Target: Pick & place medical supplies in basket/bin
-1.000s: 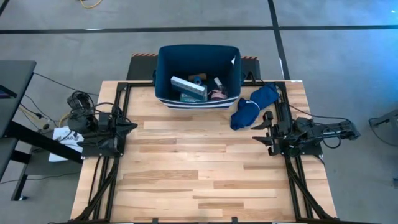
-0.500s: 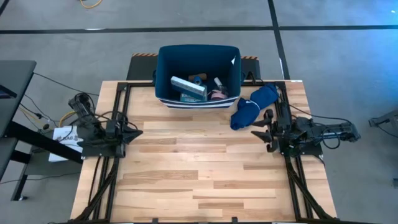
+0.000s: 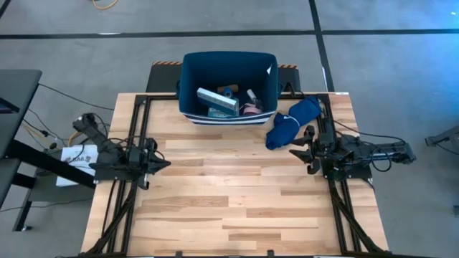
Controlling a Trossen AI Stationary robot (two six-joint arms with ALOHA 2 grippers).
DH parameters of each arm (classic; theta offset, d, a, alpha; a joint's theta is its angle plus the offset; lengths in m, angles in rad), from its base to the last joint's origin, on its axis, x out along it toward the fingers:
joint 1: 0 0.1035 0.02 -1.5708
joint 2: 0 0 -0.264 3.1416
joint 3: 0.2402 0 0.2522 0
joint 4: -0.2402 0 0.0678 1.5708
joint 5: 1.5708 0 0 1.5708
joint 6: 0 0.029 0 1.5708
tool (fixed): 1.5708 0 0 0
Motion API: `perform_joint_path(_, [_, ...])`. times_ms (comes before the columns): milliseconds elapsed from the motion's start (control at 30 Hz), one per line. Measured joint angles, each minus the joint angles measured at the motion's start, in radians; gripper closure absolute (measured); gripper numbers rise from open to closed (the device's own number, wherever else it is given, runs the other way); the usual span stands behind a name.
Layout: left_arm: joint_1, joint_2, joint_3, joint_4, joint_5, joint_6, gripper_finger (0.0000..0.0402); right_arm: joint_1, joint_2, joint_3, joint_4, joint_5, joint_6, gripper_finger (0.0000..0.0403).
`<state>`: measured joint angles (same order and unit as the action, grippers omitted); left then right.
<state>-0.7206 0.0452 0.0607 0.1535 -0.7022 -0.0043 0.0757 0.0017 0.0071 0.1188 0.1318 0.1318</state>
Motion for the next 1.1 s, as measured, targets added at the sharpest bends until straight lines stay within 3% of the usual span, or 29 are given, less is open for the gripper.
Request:
perform_joint_path(167, [0.117, 0.000, 0.000, 0.012, 0.093, 0.044, 0.0401, 0.000, 0.000, 0.000, -0.014, 0.000, 0.000, 0.0227])
perform_joint_path(333, [0.230, 0.000, 0.001, -0.069, 0.260, 0.012, 0.0401, 0.000, 0.000, 0.000, -0.021, 0.000, 0.000, 0.0225])
perform_joint_path(533, [0.332, 0.000, 0.001, -0.087, 0.332, 0.004, 0.0401, 0.000, 0.000, -0.001, -0.021, 0.000, 0.000, 0.0227])
perform_joint_path(667, [0.369, 0.000, -0.002, -0.143, 0.364, -0.030, 0.0401, 0.000, 0.000, -0.001, -0.022, 0.000, 0.000, 0.0227])
perform_joint_path(900, [0.394, 0.001, -0.048, 0.053, 0.442, 0.060, 0.0401, 0.000, 0.001, -0.001, -0.022, 0.000, 0.000, 0.0226])
perform_joint_path(1100, [0.416, -0.008, -0.048, -0.008, 0.489, 0.064, 0.0401, 0.000, 0.001, -0.001, -0.022, 0.000, 0.000, 0.0226])
